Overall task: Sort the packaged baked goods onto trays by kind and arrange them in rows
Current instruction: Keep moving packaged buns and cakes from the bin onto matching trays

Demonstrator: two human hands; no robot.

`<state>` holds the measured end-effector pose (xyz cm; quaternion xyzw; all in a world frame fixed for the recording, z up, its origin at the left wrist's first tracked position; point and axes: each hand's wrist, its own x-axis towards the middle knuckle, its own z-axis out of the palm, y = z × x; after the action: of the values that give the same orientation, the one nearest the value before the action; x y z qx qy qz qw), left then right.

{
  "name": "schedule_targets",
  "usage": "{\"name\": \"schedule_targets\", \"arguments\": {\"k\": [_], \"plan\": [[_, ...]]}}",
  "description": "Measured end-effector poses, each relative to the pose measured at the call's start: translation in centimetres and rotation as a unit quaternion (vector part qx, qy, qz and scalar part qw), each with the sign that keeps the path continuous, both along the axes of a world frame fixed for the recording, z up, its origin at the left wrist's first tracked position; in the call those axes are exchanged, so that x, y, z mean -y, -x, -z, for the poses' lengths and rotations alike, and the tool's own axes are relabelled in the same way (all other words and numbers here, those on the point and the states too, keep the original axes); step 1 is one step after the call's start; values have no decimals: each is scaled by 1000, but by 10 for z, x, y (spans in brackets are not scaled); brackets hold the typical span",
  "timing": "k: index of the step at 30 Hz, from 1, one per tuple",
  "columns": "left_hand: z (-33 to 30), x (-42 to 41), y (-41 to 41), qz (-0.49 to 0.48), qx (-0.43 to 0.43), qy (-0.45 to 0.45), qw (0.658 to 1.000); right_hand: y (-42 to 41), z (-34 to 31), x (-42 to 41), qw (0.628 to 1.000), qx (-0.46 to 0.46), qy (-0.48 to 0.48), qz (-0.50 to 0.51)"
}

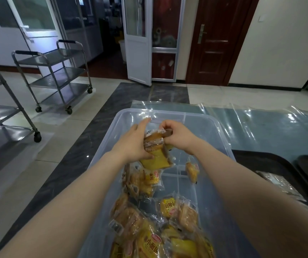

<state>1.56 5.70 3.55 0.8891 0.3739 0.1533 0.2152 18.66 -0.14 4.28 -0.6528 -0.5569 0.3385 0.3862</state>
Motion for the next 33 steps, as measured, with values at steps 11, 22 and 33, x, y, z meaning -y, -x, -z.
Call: {"name": "schedule_targets", "arguments": {"k": [11,22,33], "plan": [[-17,-16,24,-78,16,-80,994,-5,17,-14,991,-49,9,125],[0,-6,4,-115,-29,-172,978,1,137,-14,917,315,242,49],[4,-7,5,-108,-43,-166,979,10,159,-27,939,201,261,100]]}}
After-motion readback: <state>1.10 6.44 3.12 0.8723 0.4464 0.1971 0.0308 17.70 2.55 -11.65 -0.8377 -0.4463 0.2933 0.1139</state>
